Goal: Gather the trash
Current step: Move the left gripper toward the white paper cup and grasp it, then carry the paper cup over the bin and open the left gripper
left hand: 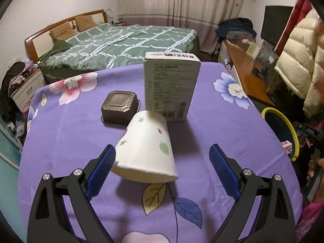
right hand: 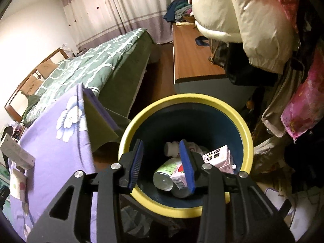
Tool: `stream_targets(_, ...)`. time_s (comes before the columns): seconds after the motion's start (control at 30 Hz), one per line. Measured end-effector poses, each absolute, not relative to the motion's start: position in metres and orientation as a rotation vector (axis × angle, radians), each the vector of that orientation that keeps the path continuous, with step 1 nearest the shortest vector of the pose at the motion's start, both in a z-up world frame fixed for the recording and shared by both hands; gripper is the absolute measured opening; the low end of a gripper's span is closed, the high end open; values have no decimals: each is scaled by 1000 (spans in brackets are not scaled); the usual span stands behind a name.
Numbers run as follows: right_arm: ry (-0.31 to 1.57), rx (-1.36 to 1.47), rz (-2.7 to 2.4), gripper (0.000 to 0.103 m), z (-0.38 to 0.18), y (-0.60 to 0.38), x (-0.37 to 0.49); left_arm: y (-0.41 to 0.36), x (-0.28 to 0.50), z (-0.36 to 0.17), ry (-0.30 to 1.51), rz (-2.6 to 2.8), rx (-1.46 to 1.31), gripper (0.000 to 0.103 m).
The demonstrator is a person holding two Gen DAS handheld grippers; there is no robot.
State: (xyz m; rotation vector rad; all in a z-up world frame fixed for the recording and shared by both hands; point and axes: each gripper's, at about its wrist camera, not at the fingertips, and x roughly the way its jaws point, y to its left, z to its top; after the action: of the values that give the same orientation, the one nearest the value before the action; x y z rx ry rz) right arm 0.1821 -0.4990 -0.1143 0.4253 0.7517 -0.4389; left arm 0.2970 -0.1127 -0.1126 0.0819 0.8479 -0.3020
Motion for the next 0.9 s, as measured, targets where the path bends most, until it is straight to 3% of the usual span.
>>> stream_targets(0.47,771,401,-383,41,-113,-485,189,-131,359,-147,1039,-301,266,92)
stream_targets(0.53,772,399,-379,41,-113,-483,189,-132,364,-152,1058,-295,274,88)
stream_targets(0.63,771,399,-378,41,-113,-483,188,-131,369,-159,1084,-294,266,73)
stream_targets(0.77,770,401,-376,41,-112,-483,187,-129,367,-155,1067,-308,257,64)
stream_targets(0.9,756,399,-367,41,-107,-483,181,-130,354,-142,1040,-339,245,62)
